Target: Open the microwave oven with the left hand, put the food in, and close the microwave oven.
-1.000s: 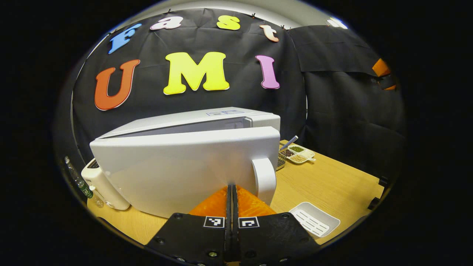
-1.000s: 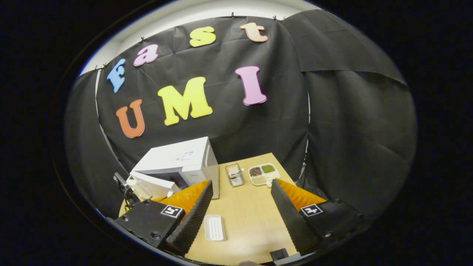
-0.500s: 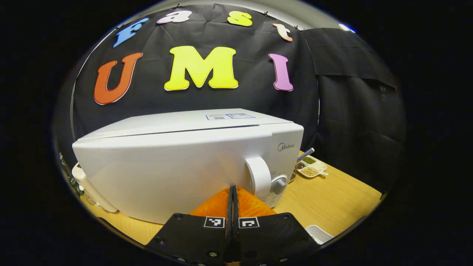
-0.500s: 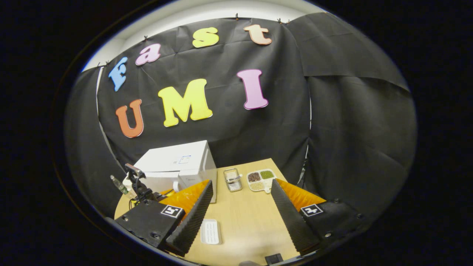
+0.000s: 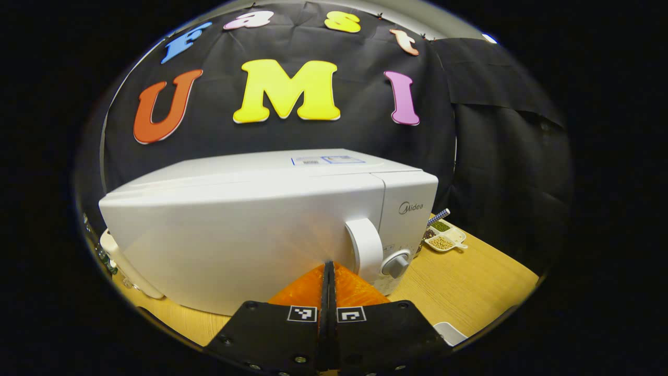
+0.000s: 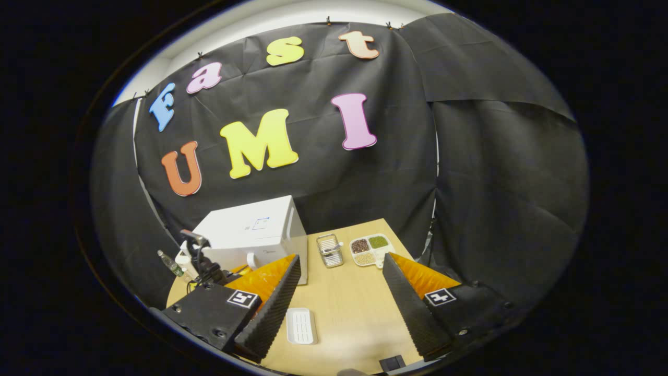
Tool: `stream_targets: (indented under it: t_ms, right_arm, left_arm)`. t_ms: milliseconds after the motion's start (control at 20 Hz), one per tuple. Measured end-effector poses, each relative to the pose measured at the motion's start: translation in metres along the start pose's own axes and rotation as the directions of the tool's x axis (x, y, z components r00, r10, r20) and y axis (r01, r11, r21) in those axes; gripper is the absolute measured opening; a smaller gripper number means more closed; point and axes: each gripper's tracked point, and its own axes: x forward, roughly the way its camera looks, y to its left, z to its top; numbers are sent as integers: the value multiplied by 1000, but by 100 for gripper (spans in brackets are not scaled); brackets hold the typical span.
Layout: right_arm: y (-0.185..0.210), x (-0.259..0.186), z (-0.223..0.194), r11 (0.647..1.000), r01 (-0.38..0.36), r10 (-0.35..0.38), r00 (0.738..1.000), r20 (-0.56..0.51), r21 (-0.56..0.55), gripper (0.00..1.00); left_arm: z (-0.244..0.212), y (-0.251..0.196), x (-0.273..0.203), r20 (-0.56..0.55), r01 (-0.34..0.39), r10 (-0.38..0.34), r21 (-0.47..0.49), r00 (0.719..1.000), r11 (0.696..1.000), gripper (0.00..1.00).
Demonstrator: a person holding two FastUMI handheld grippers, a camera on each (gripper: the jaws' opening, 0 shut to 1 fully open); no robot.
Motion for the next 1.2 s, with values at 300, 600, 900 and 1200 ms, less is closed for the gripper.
stream_targets:
  t_ms: [300, 600, 900, 1200]
  right_arm:
    - [13, -10, -2, 1000, -18, 18, 1000, 15, -10, 100]
    - [20, -26, 0, 997, 8, -4, 998, 59, -76, 100]
    - [54, -42, 13, 993, -19, 34, 991, 129, -114, 100]
    - [97, -58, 23, 984, -57, 90, 976, 199, -167, 92]
  left_arm:
    - [2, 9, -14, -14, -42, 42, 12, 999, 999, 0]
    - [-6, 45, -87, -52, -177, 179, 44, 983, 983, 87]
    - [48, 64, -189, 52, -222, 219, 61, 974, 973, 97]
    - [107, 79, -276, 139, -238, 248, -88, 959, 967, 96]
